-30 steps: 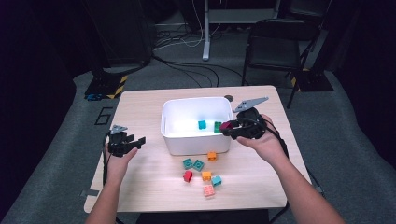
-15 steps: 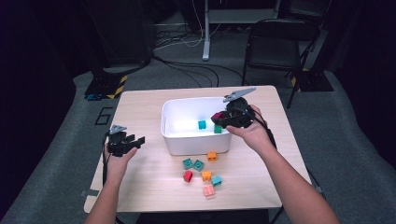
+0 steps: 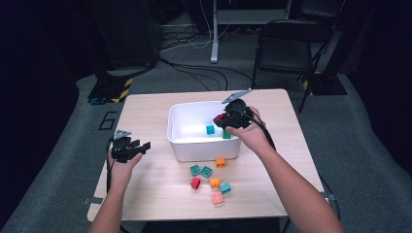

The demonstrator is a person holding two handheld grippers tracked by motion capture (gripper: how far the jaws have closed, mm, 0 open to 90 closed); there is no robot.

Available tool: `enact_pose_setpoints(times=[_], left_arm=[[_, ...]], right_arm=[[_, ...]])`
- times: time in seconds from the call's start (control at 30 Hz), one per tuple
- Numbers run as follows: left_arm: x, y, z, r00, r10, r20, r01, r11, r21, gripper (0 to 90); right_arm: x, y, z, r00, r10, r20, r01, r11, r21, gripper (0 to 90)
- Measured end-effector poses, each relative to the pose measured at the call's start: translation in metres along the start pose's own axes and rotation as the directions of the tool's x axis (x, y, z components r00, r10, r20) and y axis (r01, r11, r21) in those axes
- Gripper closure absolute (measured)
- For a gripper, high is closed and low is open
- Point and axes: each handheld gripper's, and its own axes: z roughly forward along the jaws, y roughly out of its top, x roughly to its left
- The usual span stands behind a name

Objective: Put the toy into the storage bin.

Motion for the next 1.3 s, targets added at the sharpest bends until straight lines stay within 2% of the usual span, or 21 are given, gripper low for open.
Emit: enact_pose_setpoints(times=[0.2, 0.37, 0.47, 0.67, 0.9, 0.93, 0.97, 1.07, 1.1, 1.17, 1.2, 1.3], left_arm=[[0.000, 0.000, 0.000, 1.0000, -0.003, 0.000, 0.003, 1.0000, -0.003, 44.4], [0.001, 0.000, 0.000, 1.0000, -0.001, 0.000, 0.001, 1.0000, -0.005, 44.4], [0.001, 0.000, 0.000, 1.0000, 0.000, 0.000, 0.000, 1.0000, -0.004, 44.3], [0.001, 0.000, 0.000, 1.0000, -0.003, 0.000, 0.003, 1.0000, -0.002, 44.3], [0.001, 0.001, 0.000, 1.0000, 0.001, -0.002, -0.001, 1.0000, -0.003, 44.3], [0.001, 0.001, 0.000, 1.0000, 0.002, -0.002, -0.002, 1.0000, -0.003, 44.3], [0.001, 0.001, 0.000, 1.0000, 0.002, -0.003, -0.002, 1.0000, -0.004, 44.3], [0.000, 0.001, 0.000, 1.0000, 0.002, -0.002, -0.002, 1.0000, 0.002, 44.2], [0.000, 0.000, 0.000, 1.0000, 0.002, -0.003, -0.002, 1.0000, 0.001, 44.2], [0.000, 0.000, 0.000, 1.0000, 0.002, -0.003, -0.002, 1.0000, 0.002, 44.2], [0.000, 0.000, 0.000, 1.0000, 0.002, -0.005, -0.002, 1.0000, 0.000, 44.1], [0.000, 0.000, 0.000, 1.0000, 0.005, -0.004, -0.005, 1.0000, 0.001, 43.8]], right_arm=[[-0.004, 0.003, 0.016, 1.0000, -0.003, 0.007, 0.003, 1.000, 0.024, 58.3], [-0.009, 0.005, 0.027, 0.9998, 0.020, 0.009, -0.020, 0.999, 0.043, 58.3], [-0.011, 0.006, 0.030, 0.9992, 0.037, 0.018, -0.038, 0.998, 0.054, 58.2], [-0.013, 0.006, 0.031, 0.9993, 0.031, 0.022, -0.033, 0.998, 0.059, 55.7], [-0.006, 0.003, 0.015, 0.9996, 0.015, 0.026, -0.016, 0.999, 0.029, 50.7], [-0.003, 0.003, 0.010, 0.9994, 0.014, 0.030, -0.015, 1.000, 0.019, 49.5], [0.002, 0.001, 0.000, 0.9996, -0.006, 0.026, 0.006, 1.000, 0.004, 48.0], [0.007, -0.001, -0.008, 0.9995, -0.024, 0.021, 0.025, 1.000, -0.020, 46.1], [0.014, -0.004, -0.018, 0.9995, -0.032, 0.002, 0.032, 0.999, -0.036, 44.8], [0.016, -0.006, -0.021, 0.9993, -0.037, -0.003, 0.036, 0.999, -0.039, 44.7], [0.023, -0.011, -0.031, 0.9989, -0.046, -0.007, 0.045, 0.997, -0.057, 44.3], [0.033, -0.020, -0.041, 0.9982, -0.056, -0.022, 0.055, 0.997, -0.062, 43.0]])
